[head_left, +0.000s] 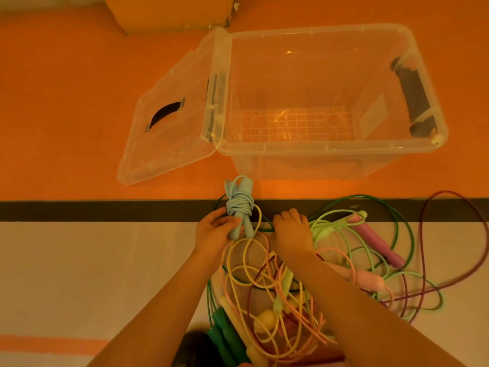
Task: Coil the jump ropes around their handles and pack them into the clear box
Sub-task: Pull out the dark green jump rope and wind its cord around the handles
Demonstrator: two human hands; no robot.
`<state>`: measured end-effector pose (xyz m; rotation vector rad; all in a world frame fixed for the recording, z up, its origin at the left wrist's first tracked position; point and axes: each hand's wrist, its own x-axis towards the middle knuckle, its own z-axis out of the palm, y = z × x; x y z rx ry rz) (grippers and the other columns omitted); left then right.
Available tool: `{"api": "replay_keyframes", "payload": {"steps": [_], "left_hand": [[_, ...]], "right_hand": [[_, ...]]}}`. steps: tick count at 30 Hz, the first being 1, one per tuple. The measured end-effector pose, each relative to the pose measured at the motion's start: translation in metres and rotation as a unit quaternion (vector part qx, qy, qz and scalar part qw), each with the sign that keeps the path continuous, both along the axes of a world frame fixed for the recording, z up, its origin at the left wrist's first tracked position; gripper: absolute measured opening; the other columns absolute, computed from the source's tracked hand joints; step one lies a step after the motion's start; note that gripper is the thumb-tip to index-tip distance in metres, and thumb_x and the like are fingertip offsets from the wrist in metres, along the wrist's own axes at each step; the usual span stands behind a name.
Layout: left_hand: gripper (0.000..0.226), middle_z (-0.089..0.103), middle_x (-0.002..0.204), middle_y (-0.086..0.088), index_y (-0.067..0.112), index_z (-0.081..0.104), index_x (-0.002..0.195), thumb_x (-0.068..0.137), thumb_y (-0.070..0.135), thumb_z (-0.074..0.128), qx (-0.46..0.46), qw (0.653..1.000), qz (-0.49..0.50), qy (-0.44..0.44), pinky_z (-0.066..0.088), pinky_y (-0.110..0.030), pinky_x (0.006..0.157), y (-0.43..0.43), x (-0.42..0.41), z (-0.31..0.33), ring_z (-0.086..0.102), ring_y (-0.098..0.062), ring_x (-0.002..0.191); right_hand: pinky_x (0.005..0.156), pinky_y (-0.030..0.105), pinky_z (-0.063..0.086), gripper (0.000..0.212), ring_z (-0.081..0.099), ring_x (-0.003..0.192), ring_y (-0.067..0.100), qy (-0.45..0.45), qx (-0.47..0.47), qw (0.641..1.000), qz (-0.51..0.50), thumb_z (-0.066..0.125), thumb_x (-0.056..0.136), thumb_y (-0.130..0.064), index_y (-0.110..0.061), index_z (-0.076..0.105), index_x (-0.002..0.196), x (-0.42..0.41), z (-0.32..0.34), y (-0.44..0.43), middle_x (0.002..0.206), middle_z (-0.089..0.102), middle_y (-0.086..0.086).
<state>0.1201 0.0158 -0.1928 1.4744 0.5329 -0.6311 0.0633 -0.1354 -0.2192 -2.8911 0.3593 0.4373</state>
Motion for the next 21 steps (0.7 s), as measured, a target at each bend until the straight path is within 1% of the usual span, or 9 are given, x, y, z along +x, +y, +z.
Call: {"api": "replay_keyframes", "payload": {"steps": [2, 4, 6, 10, 13, 15, 17, 19, 21], "left_hand": [[0.044, 0.063, 0.091, -0.01, -0.002, 0.05, 0.127, 0.085, -0.008, 0.062, -0.01, 1.0, 0.005, 0.002, 0.057, -0.021, 0.06, -0.002, 0.001, 0.002, 0.064, -0.017, 0.079], [0.044, 0.063, 0.089, -0.01, -0.003, 0.05, 0.127, 0.085, -0.008, 0.062, -0.003, 1.0, 0.006, -0.004, 0.057, -0.023, 0.063, -0.001, 0.001, 0.004, 0.063, -0.018, 0.079], [0.043, 0.063, 0.088, -0.009, -0.004, 0.051, 0.125, 0.085, -0.009, 0.062, 0.011, 1.0, 0.005, -0.012, 0.057, -0.025, 0.067, 0.002, 0.002, 0.005, 0.063, -0.019, 0.079], [0.044, 0.063, 0.086, -0.007, -0.003, 0.053, 0.126, 0.083, -0.005, 0.066, 0.042, 0.999, -0.013, -0.03, 0.053, -0.035, 0.079, 0.005, 0.004, 0.005, 0.061, -0.019, 0.082], [0.046, 0.064, 0.086, -0.006, 0.001, 0.053, 0.127, 0.083, -0.003, 0.067, 0.055, 0.998, -0.022, -0.037, 0.051, -0.041, 0.086, 0.003, 0.002, 0.007, 0.061, -0.023, 0.089], [0.048, 0.063, 0.085, -0.005, 0.0, 0.052, 0.128, 0.083, -0.004, 0.067, 0.073, 0.996, -0.031, -0.047, 0.05, -0.042, 0.088, 0.002, 0.0, 0.006, 0.06, -0.023, 0.09], [0.049, 0.062, 0.085, -0.004, -0.002, 0.051, 0.129, 0.083, -0.005, 0.067, 0.102, 0.991, -0.068, -0.059, 0.049, -0.032, 0.079, 0.002, -0.002, 0.004, 0.057, -0.019, 0.085], [0.05, 0.059, 0.096, -0.007, -0.003, 0.048, 0.131, 0.084, -0.002, 0.067, 0.135, 0.983, -0.111, -0.06, 0.043, -0.027, 0.078, 0.001, -0.005, 0.005, 0.055, -0.018, 0.091], [0.052, 0.055, 0.102, -0.009, -0.002, 0.046, 0.133, 0.085, -0.001, 0.067, 0.153, 0.977, -0.141, -0.054, 0.041, -0.025, 0.079, -0.001, -0.008, 0.009, 0.053, -0.018, 0.094]], "right_hand": [[0.086, 0.035, 0.041, 0.025, 0.052, 0.108, 0.028, 0.021, 0.094, 0.995, -0.031, 0.056, 0.087, -0.031, -0.013, 0.058, 0.103, -0.001, 0.002, -0.009, 0.107, 0.061, 0.007], [0.077, 0.035, 0.045, 0.007, 0.059, 0.094, 0.028, 0.026, 0.215, 0.973, -0.075, 0.057, 0.085, -0.022, -0.018, 0.058, 0.091, 0.0, 0.008, -0.017, 0.096, 0.065, 0.006], [0.071, 0.034, 0.044, 0.01, 0.058, 0.077, 0.023, 0.037, 0.318, 0.941, -0.105, 0.06, 0.079, -0.017, -0.023, 0.054, 0.073, 0.002, 0.016, -0.028, 0.077, 0.061, 0.003], [0.055, 0.025, 0.033, 0.02, 0.042, 0.048, 0.001, 0.035, 0.433, 0.884, -0.175, 0.056, 0.082, -0.013, 0.002, 0.06, 0.069, 0.007, 0.047, -0.05, 0.065, 0.05, 0.01], [0.047, 0.013, 0.031, 0.025, 0.042, 0.039, -0.004, 0.03, 0.456, 0.871, -0.178, 0.045, 0.084, 0.007, 0.001, 0.053, 0.061, 0.011, 0.079, -0.07, 0.066, 0.048, 0.014], [0.042, 0.009, 0.028, 0.028, 0.042, 0.038, -0.004, 0.027, 0.448, 0.876, -0.178, 0.043, 0.083, 0.008, -0.002, 0.049, 0.057, 0.012, 0.096, -0.081, 0.068, 0.049, 0.015], [0.04, 0.013, 0.023, 0.03, 0.035, 0.036, 0.0, 0.029, 0.402, 0.899, -0.17, 0.049, 0.085, 0.001, -0.004, 0.049, 0.056, 0.009, 0.101, -0.089, 0.061, 0.044, 0.01], [0.044, 0.017, 0.023, 0.023, 0.033, 0.045, 0.004, 0.05, 0.358, 0.921, -0.142, 0.058, 0.089, -0.008, -0.002, 0.061, 0.066, 0.006, 0.1, -0.091, 0.056, 0.041, 0.006], [0.052, 0.023, 0.029, 0.015, 0.043, 0.059, 0.011, 0.058, 0.339, 0.931, -0.124, 0.06, 0.09, -0.01, -0.001, 0.07, 0.087, 0.002, 0.097, -0.091, 0.064, 0.051, 0.006]]}}
